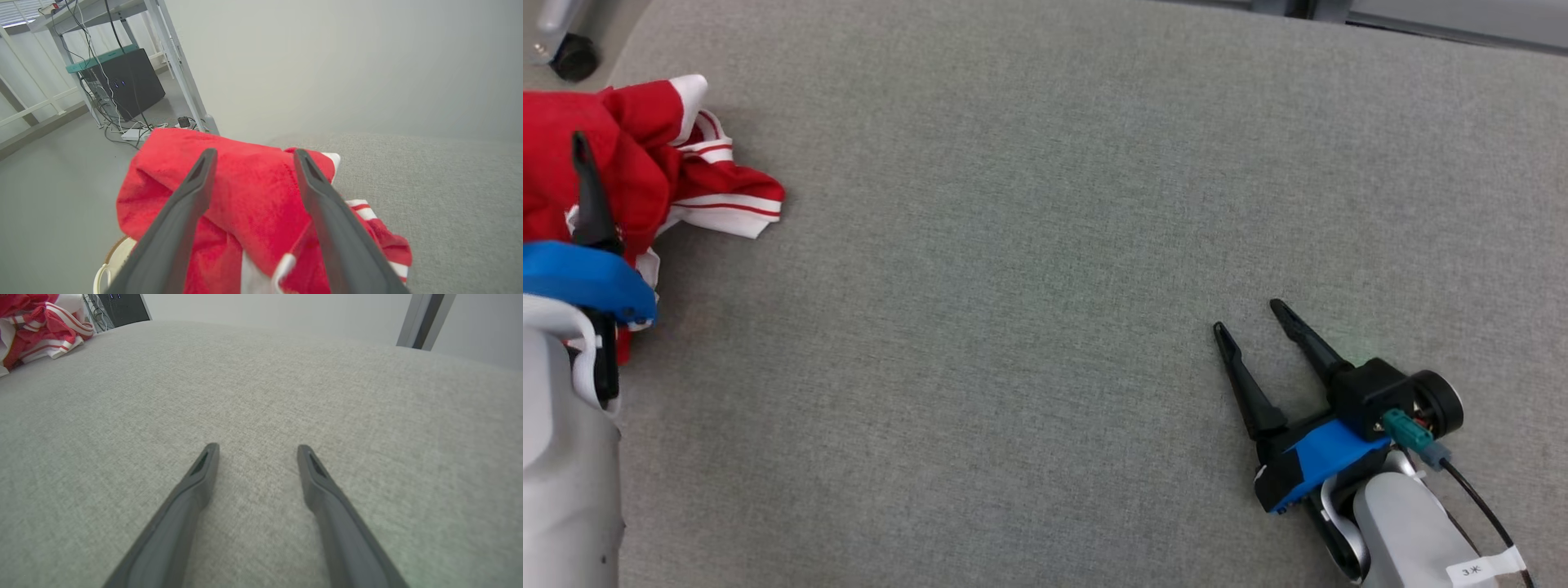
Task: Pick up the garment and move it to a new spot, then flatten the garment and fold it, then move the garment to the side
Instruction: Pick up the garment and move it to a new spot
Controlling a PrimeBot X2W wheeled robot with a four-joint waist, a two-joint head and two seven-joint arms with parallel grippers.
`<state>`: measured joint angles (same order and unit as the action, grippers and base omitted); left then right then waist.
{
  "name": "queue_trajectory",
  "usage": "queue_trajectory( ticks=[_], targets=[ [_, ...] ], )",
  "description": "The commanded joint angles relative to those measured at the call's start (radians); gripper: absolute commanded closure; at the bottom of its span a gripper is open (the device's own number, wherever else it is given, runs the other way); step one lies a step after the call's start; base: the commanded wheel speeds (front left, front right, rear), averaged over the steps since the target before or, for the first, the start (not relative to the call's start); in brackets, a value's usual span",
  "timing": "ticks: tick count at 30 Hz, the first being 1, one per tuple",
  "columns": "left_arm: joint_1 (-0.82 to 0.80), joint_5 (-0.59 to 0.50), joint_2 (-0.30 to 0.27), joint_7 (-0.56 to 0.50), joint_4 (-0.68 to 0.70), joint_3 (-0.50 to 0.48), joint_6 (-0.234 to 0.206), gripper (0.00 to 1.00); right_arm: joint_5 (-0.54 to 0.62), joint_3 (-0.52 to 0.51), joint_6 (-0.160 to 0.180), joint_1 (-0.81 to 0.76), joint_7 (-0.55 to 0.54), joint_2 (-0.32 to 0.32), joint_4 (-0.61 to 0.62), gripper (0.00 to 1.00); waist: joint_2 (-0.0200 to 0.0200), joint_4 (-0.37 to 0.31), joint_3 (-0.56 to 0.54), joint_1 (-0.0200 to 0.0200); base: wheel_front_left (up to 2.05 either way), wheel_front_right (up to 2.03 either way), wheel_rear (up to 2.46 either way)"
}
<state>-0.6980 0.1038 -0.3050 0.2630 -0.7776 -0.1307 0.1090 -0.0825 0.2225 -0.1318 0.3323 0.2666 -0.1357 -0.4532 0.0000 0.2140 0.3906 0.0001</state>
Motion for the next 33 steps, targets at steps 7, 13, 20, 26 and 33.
queue_trajectory(
  ticks=[7, 13, 20, 26, 33],
  targets=[
    [-0.126, -0.020, -0.033, -0.121, -0.257, 0.033, -0.024, 0.00, 0.003, -0.017, 0.002, 0.014, -0.007, -0.016, -0.046, 0.00, 0.0000, -0.041, 0.036, -0.0001, 0.00, 0.00, 0.00],
    [-0.161, -0.008, -0.031, -0.119, -0.335, 0.040, -0.016, 1.00, -0.001, -0.028, 0.002, 0.015, -0.007, -0.009, -0.048, 0.00, 0.0000, -0.052, 0.028, -0.0001, 0.00, 0.00, 0.00],
    [-0.234, -0.028, -0.026, -0.012, -0.276, 0.095, 0.005, 1.00, -0.009, -0.030, 0.002, -0.012, -0.003, 0.023, -0.047, 0.00, 0.0000, -0.065, -0.039, -0.0001, 0.00, 0.00, 0.00],
    [-0.292, -0.044, 0.015, 0.002, -0.091, 0.188, 0.020, 1.00, -0.024, -0.031, 0.001, -0.042, -0.002, 0.050, -0.052, 0.00, 0.0000, -0.107, -0.124, -0.0001, 0.00, 0.00, 0.00],
    [-0.232, 0.048, 0.110, 0.002, 0.143, 0.367, 0.024, 1.00, -0.037, -0.030, 0.001, -0.101, -0.002, 0.069, -0.062, 0.00, 0.0000, -0.206, -0.206, -0.0001, 0.00, 0.00, 0.00]
  ],
)
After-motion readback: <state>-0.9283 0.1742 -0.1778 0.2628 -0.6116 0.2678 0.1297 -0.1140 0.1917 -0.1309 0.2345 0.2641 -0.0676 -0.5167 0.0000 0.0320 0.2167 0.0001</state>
